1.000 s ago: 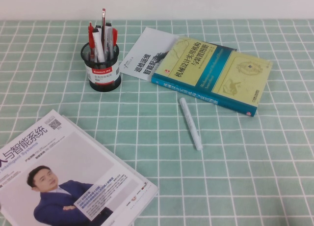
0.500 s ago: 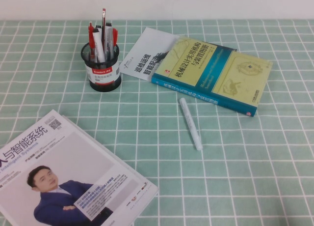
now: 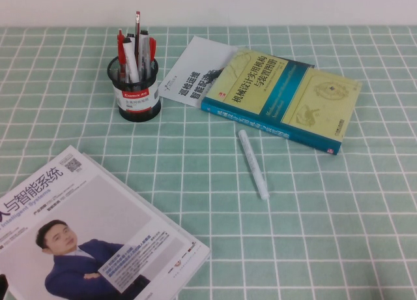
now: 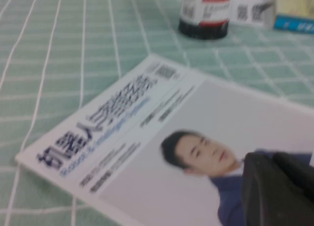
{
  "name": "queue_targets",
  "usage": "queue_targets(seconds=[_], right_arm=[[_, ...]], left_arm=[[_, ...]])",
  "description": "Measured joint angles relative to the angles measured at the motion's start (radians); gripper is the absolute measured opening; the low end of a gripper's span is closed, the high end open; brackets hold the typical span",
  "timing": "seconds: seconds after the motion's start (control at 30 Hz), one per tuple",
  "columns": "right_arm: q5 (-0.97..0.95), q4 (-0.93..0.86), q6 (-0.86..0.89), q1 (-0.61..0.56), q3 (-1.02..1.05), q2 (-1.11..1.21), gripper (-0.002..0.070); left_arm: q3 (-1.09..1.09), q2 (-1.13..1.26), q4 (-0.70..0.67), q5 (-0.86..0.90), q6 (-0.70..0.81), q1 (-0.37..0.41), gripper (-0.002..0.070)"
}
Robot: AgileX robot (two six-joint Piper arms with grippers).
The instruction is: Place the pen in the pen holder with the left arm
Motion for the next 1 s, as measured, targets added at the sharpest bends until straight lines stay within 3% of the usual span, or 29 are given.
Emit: queue_targets(seconds=[1.0], right_arm=[[0.000,0.000,0.000,0.000,0.000,0.000,-0.0020]], left_arm=[[-0.003,0.000,0.025,0.046,-0.014,0.006,-0.0003]])
